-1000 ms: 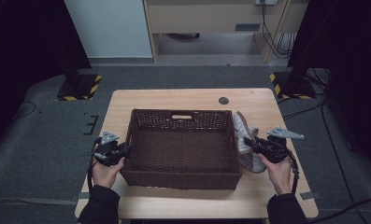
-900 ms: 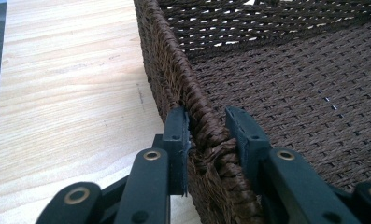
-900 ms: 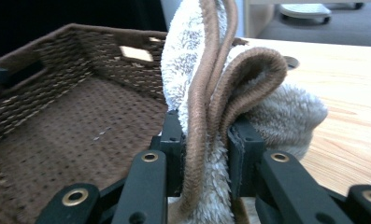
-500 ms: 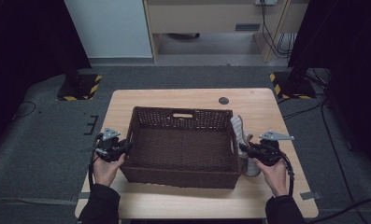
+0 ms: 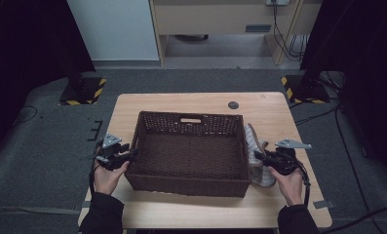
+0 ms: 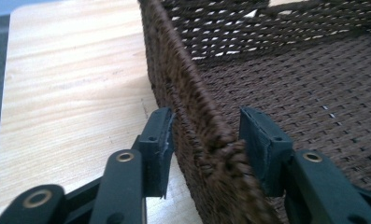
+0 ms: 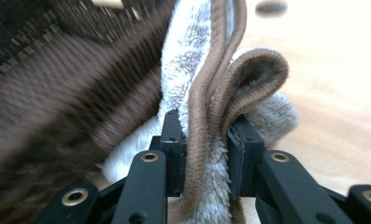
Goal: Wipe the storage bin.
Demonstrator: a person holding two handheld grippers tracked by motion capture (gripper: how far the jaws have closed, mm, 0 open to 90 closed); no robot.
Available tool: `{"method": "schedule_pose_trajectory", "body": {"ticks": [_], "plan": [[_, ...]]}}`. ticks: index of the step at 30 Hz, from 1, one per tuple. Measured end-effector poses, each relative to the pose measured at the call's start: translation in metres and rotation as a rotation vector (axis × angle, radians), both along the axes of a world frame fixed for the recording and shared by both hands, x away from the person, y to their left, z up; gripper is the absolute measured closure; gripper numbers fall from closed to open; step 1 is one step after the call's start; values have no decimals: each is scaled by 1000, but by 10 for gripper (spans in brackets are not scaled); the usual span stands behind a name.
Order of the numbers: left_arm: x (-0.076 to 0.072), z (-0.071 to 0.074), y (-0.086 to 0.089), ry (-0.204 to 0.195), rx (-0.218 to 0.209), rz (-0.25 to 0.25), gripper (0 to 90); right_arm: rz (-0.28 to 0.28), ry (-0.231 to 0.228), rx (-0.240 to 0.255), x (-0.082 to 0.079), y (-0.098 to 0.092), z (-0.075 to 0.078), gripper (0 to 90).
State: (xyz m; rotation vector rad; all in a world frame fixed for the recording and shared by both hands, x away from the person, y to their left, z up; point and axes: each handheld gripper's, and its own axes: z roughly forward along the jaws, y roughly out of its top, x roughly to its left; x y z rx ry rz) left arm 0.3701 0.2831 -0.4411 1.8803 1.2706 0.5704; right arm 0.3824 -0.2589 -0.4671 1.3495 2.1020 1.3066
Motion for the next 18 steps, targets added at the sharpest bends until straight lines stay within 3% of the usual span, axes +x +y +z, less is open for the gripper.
{"method": "schedule_pose_trajectory", "body": {"ticks": [2, 4, 5, 7, 8, 12, 15, 18], "plan": [[-7, 7, 2, -5, 3, 10, 526, 15, -57, 37, -14, -5, 19, 714], [-10, 9, 2, 1, -1, 10, 528, 27, -71, 55, -18, -6, 23, 714], [-14, 8, 2, 19, -3, 6, 553, 58, -78, 75, -26, -6, 28, 714], [-16, 6, 2, 32, 0, 7, 575, 78, -70, 71, -29, -3, 28, 713], [-17, 3, 1, 53, -19, 4, 598, 107, -53, 47, -32, 1, 24, 713], [-16, -1, -2, 74, -18, 0, 654, 105, -3, 26, -28, 10, 9, 714], [-16, -2, -2, 78, -33, 7, 672, 90, 39, 24, -22, 9, -2, 714], [-16, -1, -4, 75, -14, 15, 684, 88, 82, -13, -19, 12, -14, 715]]}}
